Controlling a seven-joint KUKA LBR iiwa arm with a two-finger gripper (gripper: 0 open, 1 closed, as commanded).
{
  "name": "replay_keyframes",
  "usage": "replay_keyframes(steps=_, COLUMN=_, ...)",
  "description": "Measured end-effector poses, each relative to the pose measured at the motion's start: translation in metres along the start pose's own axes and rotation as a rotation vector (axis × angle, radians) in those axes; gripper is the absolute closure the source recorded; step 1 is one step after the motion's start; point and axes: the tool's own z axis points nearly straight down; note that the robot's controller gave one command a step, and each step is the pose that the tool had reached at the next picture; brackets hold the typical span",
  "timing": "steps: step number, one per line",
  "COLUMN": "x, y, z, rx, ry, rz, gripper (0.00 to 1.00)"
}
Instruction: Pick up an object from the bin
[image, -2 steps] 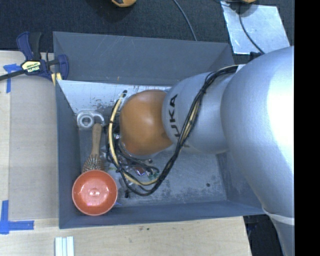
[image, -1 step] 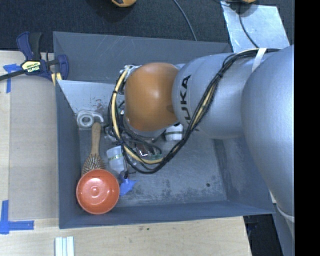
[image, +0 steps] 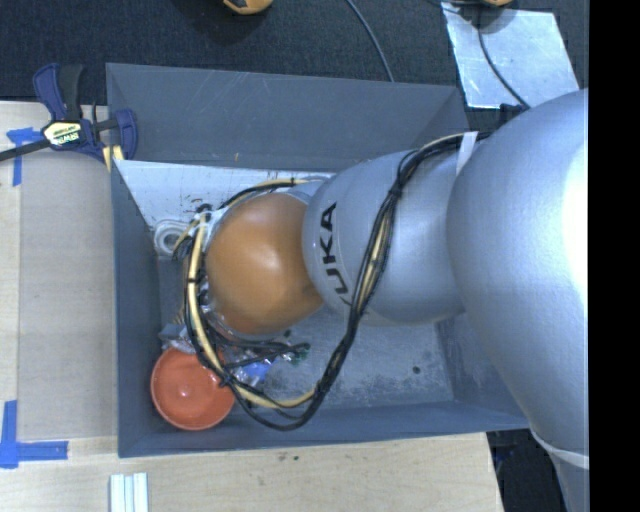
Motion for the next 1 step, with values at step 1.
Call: replay_keyframes(steps=1, x=-0.0011, y=-0.0755, z=0.0336, rx=-0.006, ry=0.014, rz=0.043, gripper=0.0)
